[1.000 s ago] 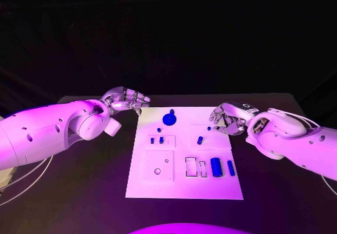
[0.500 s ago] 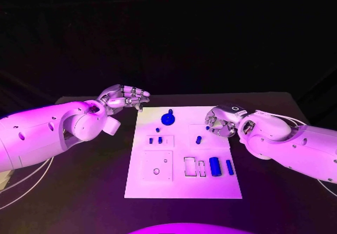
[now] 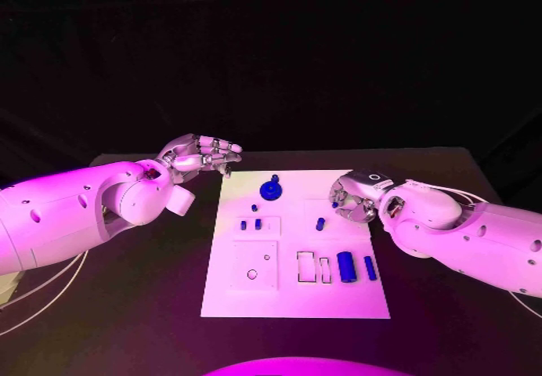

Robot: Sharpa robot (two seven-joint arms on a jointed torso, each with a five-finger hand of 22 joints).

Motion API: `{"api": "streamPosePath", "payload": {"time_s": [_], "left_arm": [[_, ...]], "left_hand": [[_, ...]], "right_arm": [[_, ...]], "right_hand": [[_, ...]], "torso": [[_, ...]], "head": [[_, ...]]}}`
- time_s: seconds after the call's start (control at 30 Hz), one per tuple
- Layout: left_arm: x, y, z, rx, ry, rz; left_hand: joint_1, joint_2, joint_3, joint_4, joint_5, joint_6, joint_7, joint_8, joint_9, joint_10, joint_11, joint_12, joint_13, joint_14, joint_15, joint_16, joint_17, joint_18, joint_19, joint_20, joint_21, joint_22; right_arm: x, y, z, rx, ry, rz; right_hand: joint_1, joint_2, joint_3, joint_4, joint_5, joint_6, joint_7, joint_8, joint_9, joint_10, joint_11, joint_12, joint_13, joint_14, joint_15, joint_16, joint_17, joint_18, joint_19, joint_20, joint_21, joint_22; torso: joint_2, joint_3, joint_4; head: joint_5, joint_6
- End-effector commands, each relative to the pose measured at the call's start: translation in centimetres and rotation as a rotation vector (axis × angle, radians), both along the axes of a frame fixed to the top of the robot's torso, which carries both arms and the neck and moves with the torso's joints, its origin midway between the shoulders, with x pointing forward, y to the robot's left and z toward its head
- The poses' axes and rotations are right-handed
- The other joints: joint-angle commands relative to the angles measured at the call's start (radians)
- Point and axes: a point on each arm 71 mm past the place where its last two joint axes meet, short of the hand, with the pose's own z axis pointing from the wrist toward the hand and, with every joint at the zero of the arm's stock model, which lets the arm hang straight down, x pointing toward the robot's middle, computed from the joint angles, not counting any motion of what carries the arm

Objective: Assemble the parts on the task board

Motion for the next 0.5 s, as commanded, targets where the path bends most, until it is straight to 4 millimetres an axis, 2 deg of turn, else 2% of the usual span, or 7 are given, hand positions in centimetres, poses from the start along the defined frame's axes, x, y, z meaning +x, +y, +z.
{"api": "streamPosePath", "payload": {"time_s": [0.03,0.07,0.1,0.13,0.5], "left_arm": [[-0.08,-0.20,0.17,-0.023,-0.005,-0.017],[-0.08,-0.20,0.17,-0.023,-0.005,-0.017],[-0.09,-0.20,0.17,-0.023,-0.005,-0.017],[-0.09,-0.20,0.17,-0.023,-0.004,-0.017],[-0.17,-0.29,0.16,-0.023,0.001,-0.023]], "left_hand": [[0.000,0.010,-0.007,0.000,0.005,-0.004,0.006,0.007,-0.001,-0.010,0.001,0.006,-0.001,-0.004,0.002,-0.005,-0.002,0.006,0.007,-0.002,-0.007,-0.001],[0.000,0.010,-0.007,0.000,0.005,-0.004,0.006,0.007,-0.001,-0.010,0.001,0.006,-0.001,-0.004,0.002,-0.005,-0.002,0.006,0.007,-0.002,-0.007,-0.001],[0.000,0.010,-0.007,0.000,0.005,-0.004,0.006,0.007,-0.001,-0.010,0.001,0.006,-0.001,-0.004,0.002,-0.005,-0.002,0.006,0.007,-0.002,-0.007,-0.001],[0.000,0.010,-0.007,0.000,0.005,-0.004,0.006,0.007,-0.001,-0.010,0.001,0.006,-0.001,-0.004,0.002,-0.005,-0.002,0.006,0.007,-0.002,-0.007,-0.001],[0.001,0.011,-0.007,0.001,0.005,-0.003,0.006,0.008,-0.001,-0.011,0.002,0.007,-0.001,-0.005,0.003,-0.006,-0.003,0.006,0.008,-0.002,-0.009,-0.003]], "right_arm": [[-0.12,0.11,-0.70,-0.037,0.021,0.001],[-0.09,0.15,-0.73,-0.037,0.022,0.001],[-0.06,0.21,-0.78,-0.038,0.022,0.000],[-0.03,0.26,-0.82,-0.039,0.023,-0.001],[0.11,0.67,-1.03,-0.026,0.010,-0.018]], "right_hand": [[0.006,0.017,0.009,-0.002,0.005,0.010,-0.002,0.008,0.003,0.010,0.001,-0.001,0.000,0.046,-0.006,0.008,0.002,-0.009,0.008,0.000,0.010,0.046],[0.007,0.021,0.012,-0.003,0.002,0.012,-0.003,0.009,0.004,0.013,0.001,-0.002,0.000,0.045,-0.007,0.011,0.003,-0.009,0.009,-0.001,0.013,0.049],[0.011,0.029,0.024,-0.007,-0.037,0.017,-0.004,0.010,0.008,0.017,-0.002,-0.004,0.000,0.044,-0.008,0.020,0.006,-0.010,0.010,-0.002,0.020,0.056],[0.011,0.031,0.029,-0.008,-0.044,0.017,-0.004,0.010,0.008,0.018,-0.002,-0.005,0.000,0.044,-0.008,0.022,0.006,-0.010,0.010,-0.002,0.022,0.058],[0.011,0.066,0.063,-0.024,-0.040,0.052,-0.012,0.029,0.027,0.050,-0.010,-0.005,0.005,0.041,-0.014,0.046,0.010,-0.015,0.016,-0.006,0.053,0.084]], "torso": [[0.000,-0.0009,-0.0006],[0.000,-0.0006,-0.0004],[0.000,-0.0005,-0.0003],[0.000,-0.0004,-0.0002],[0.001,-0.0002,0.0002]], "head": [[0.000,0.000],[-0.001,0.000],[-0.001,0.000],[-0.001,0.000],[-0.002,-0.001]]}}
